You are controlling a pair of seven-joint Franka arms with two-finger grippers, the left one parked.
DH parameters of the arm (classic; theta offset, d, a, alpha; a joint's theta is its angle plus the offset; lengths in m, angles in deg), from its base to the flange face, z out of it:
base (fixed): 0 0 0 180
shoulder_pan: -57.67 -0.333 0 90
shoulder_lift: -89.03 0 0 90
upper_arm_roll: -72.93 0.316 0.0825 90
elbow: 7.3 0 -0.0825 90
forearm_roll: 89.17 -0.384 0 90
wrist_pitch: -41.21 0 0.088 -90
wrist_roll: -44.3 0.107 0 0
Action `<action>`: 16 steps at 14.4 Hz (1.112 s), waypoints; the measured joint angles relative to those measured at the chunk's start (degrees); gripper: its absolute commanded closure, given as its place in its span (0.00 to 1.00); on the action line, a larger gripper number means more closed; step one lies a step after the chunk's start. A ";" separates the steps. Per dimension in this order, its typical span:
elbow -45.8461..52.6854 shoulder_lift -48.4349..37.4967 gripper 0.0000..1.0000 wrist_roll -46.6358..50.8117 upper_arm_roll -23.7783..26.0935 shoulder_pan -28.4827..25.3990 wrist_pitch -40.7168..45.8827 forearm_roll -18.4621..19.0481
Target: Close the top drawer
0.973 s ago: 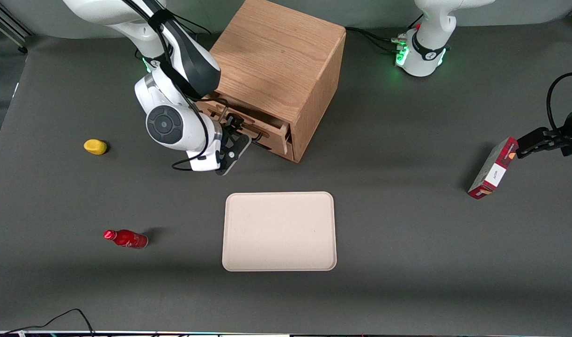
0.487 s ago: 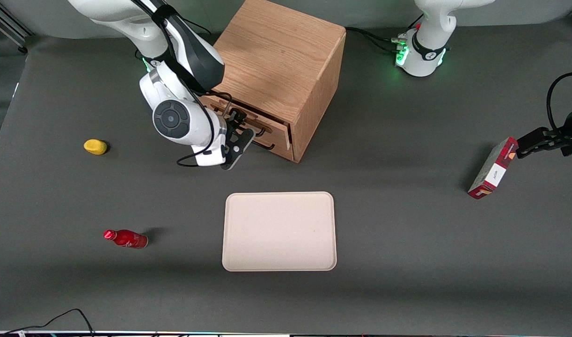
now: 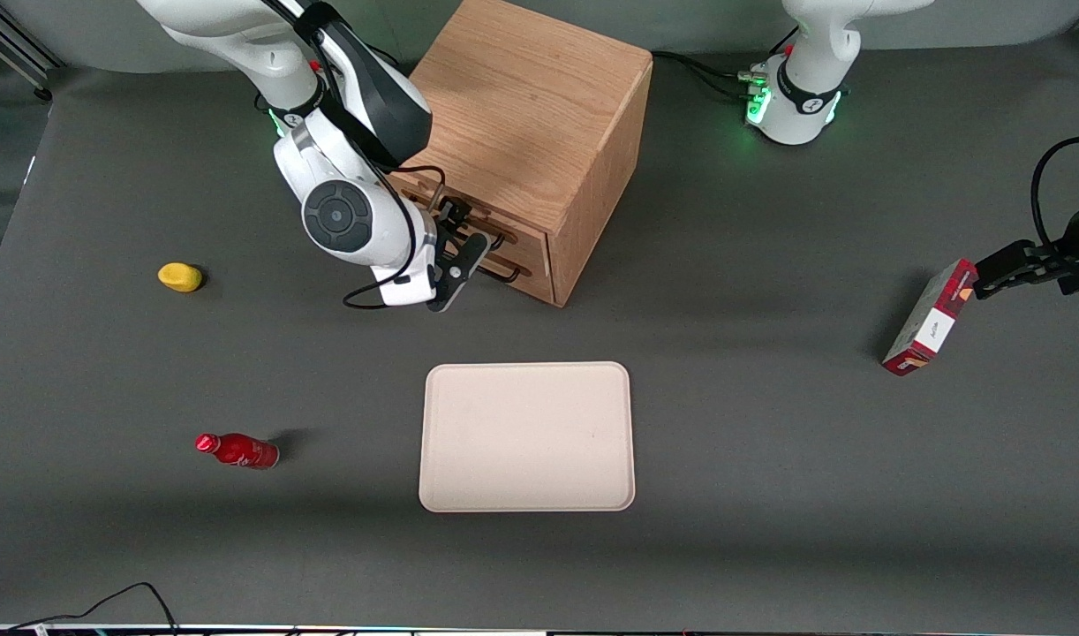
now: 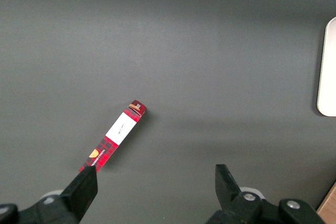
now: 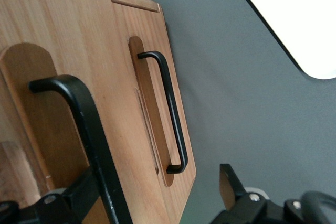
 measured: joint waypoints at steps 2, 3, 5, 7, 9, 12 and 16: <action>0.01 -0.01 0.00 0.00 0.04 0.04 -0.02 0.02; 0.10 -0.08 0.00 0.00 0.05 0.13 -0.06 0.04; 1.01 -0.71 0.00 0.00 0.09 0.65 0.41 0.04; 3.75 -1.77 0.00 0.00 0.09 1.05 3.81 0.04; 6.84 -2.84 0.00 0.02 -0.04 1.40 7.82 0.04; 11.36 -5.51 0.00 2.20 -3.46 1.74 13.95 0.20; 13.59 -10.32 0.00 4.43 -8.90 2.46 16.36 6.27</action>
